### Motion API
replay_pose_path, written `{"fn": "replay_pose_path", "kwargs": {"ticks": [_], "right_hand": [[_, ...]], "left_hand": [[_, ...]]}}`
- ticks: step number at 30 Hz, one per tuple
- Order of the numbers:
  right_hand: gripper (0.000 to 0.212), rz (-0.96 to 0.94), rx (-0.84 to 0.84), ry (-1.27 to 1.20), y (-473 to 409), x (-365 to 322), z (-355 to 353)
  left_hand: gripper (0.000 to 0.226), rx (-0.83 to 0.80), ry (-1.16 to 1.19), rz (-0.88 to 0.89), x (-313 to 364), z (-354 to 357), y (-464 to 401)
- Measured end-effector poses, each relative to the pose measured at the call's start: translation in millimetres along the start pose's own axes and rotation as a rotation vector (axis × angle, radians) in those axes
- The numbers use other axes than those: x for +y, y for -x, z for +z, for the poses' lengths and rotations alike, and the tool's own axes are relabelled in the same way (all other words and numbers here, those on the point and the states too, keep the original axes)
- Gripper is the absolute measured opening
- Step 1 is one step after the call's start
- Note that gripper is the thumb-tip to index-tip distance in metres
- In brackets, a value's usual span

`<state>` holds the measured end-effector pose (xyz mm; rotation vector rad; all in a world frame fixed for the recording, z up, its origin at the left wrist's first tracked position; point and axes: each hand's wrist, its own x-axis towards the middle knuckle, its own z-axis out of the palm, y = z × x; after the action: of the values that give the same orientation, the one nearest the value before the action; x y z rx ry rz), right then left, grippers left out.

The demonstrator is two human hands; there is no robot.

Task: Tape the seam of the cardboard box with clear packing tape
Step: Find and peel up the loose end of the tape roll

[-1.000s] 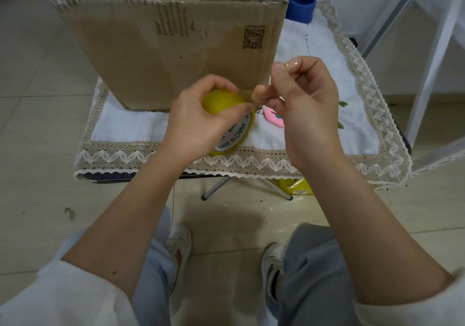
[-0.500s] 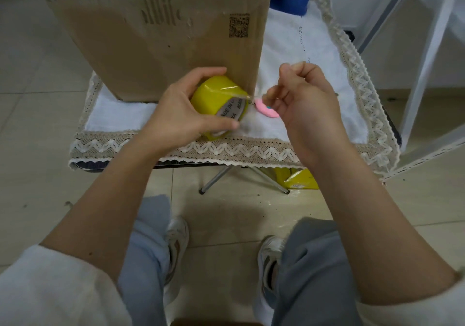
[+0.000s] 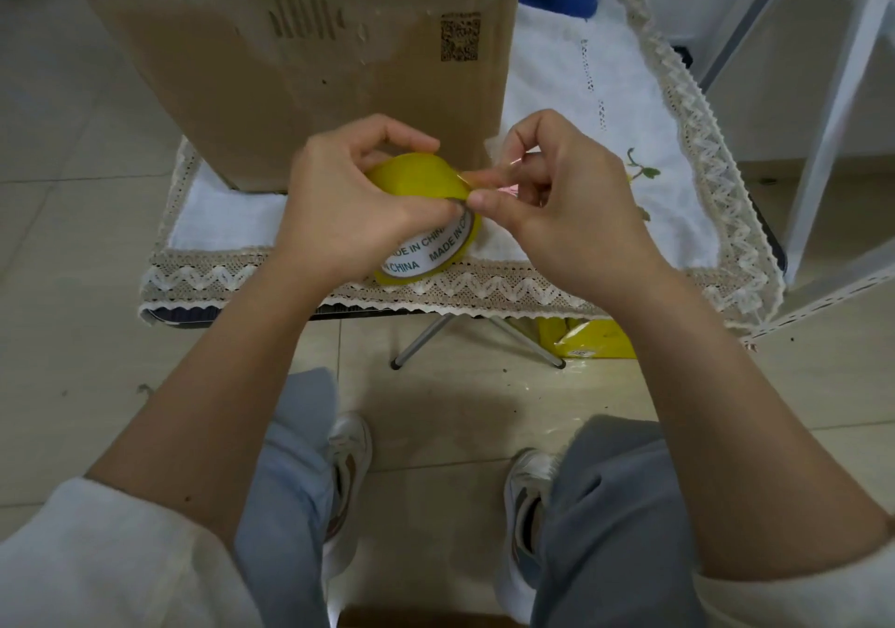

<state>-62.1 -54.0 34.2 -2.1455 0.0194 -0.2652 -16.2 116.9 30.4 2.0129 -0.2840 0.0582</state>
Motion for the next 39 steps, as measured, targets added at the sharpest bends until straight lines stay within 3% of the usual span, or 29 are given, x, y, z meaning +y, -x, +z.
{"fn": "replay_pose_path", "kwargs": {"ticks": [5,10,16,20,25,27,31,36,39], "right_hand": [[0.039,0.04,-0.025,-0.021,1,-10,-6],[0.035,0.114,-0.201,-0.404,6,-19,-15],[0.026,0.221,-0.189,-0.539,1,-8,-11],[0.034,0.203,-0.103,-0.518,-3,-6,-15],[0.036,0.205,-0.061,-0.47,-6,-7,-19],[0.035,0.215,0.018,-0.452,-8,-6,-19],[0.024,0.231,0.35,-0.626,-16,3,-32],[0.019,0.334,0.47,-0.542,-22,12,-23],[0.02,0.372,0.625,-0.364,-24,18,-23]], "left_hand": [[0.039,0.036,-0.108,0.012,1,2,3],[0.042,0.179,-0.342,0.098,2,-2,-2],[0.043,0.033,-0.382,0.195,3,-9,5],[0.046,-0.096,-0.356,0.23,2,-14,4],[0.006,-0.155,-0.195,0.167,-1,-13,-2],[0.014,-0.14,-0.192,0.185,-6,-15,-4],[0.014,-0.123,-0.114,0.122,-6,-19,-6],[0.012,-0.126,0.026,0.038,0,-16,-6],[0.016,-0.107,0.08,0.025,-1,-19,-6]]}}
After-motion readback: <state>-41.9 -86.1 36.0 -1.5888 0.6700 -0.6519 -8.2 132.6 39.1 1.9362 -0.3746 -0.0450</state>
